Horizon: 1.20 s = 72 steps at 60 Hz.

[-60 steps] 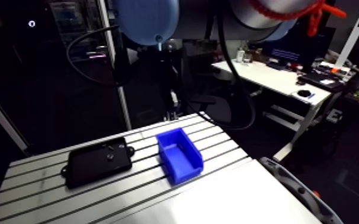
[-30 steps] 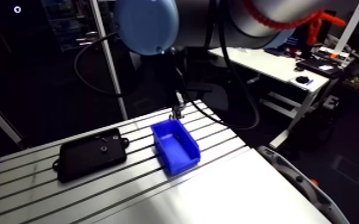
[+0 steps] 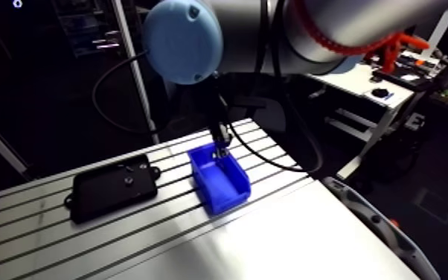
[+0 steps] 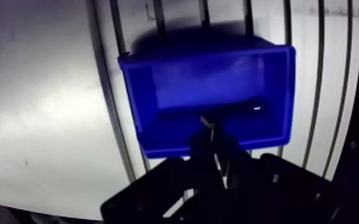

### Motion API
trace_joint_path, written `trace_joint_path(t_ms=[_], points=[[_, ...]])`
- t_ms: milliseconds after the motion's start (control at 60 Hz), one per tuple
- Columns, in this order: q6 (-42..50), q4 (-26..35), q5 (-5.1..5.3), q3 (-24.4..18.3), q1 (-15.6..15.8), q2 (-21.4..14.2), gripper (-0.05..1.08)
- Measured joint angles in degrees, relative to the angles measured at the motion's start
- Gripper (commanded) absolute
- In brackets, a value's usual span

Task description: Pick up the M10 bolt from the tray and put it into the blue bin.

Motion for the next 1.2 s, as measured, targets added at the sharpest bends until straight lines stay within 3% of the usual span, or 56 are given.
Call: trace_joint_path(t_ms=[600, 1200], points=[[2.3, -4.3, -0.25, 1.5, 0.8, 4.1, 1.03], [3.5, -7.8, -2.7, 2.9, 1.6, 6.7, 1.02]])
